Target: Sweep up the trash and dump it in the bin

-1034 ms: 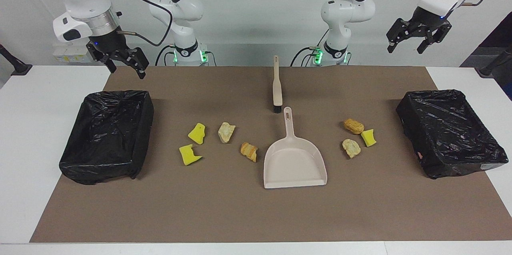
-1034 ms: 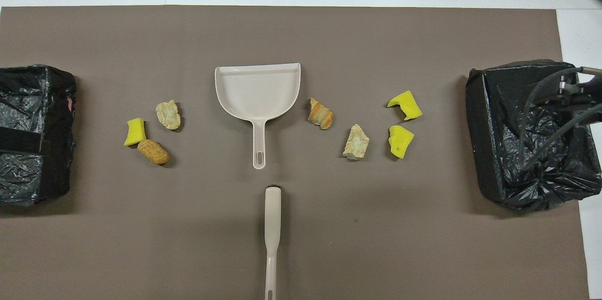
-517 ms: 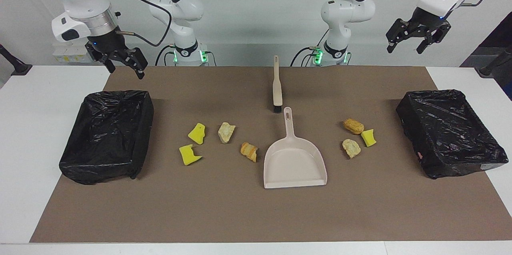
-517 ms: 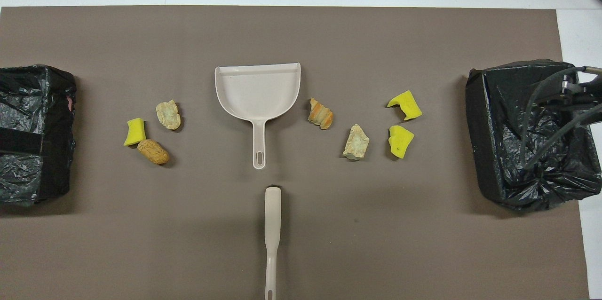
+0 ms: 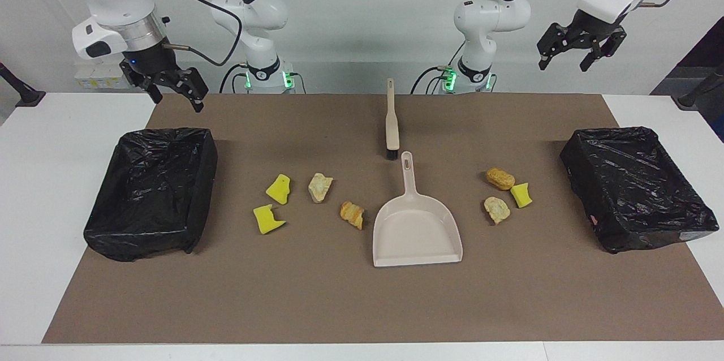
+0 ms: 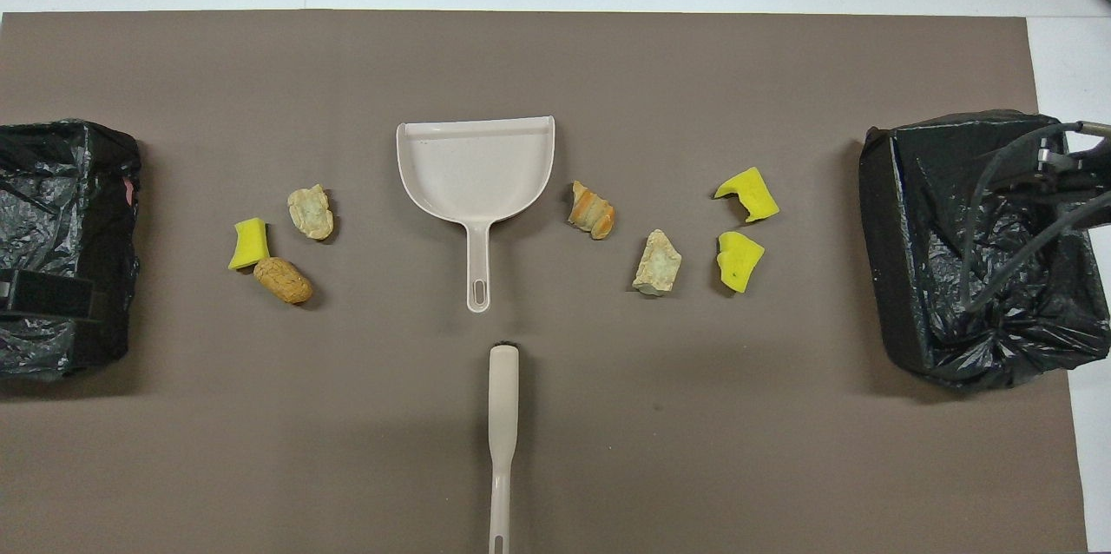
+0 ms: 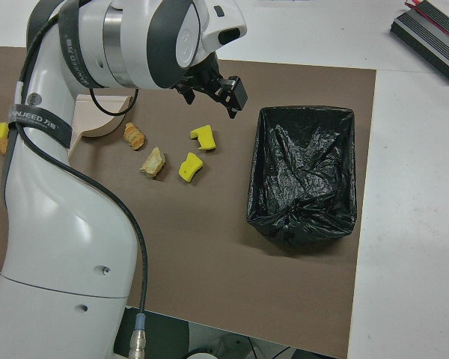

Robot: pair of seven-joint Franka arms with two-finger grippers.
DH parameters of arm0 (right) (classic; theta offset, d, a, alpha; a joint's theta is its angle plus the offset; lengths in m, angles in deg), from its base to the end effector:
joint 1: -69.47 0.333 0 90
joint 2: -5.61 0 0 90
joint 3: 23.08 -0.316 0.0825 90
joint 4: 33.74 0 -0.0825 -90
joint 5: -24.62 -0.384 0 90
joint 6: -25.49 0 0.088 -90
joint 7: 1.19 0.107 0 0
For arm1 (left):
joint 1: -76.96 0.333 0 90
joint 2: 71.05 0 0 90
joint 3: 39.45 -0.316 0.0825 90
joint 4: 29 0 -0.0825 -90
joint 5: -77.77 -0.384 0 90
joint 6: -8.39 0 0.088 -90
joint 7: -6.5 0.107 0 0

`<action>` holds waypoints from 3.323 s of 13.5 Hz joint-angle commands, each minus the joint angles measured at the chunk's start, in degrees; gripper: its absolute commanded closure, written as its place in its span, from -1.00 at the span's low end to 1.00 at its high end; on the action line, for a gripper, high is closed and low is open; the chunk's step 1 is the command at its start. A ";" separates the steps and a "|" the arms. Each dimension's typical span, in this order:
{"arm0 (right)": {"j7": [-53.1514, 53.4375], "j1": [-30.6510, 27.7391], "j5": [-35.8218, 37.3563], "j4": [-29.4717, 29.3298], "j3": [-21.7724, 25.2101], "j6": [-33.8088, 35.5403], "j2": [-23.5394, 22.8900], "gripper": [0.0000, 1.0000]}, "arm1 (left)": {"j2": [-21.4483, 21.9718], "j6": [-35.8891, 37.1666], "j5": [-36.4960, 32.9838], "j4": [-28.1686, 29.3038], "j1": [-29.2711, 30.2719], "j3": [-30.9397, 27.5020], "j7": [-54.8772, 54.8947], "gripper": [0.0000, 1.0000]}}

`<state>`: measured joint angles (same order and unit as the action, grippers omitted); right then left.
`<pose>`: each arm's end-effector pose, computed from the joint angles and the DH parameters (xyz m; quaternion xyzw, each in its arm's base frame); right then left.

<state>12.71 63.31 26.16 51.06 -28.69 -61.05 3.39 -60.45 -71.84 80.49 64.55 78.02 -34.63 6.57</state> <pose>0.5608 -0.0096 0.6403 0.9919 -0.1265 -0.0027 0.0119 0.4753 -0.0416 0.6764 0.9989 -0.0360 -0.0246 0.0150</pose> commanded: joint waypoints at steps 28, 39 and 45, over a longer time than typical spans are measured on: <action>35.49 39.98 3.82 -19.85 -0.11 -25.24 -39.61 -1.00 | 1.70 -0.02 0.53 2.00 -0.53 -0.34 0.37 -1.00; 34.61 41.75 4.97 -14.40 -0.90 -27.80 -39.00 -0.22 | 1.70 -0.02 0.53 2.00 -0.53 -0.34 0.37 -1.00; 33.73 41.84 4.53 -13.26 -0.99 -28.50 -38.30 1.00 | 1.79 -0.10 0.53 2.17 -0.53 -0.34 0.46 -1.00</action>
<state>46.65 105.48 30.02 34.83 -29.32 -87.61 -36.78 -60.31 -71.84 80.49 64.99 77.99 -34.54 6.57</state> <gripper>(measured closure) 0.678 0.000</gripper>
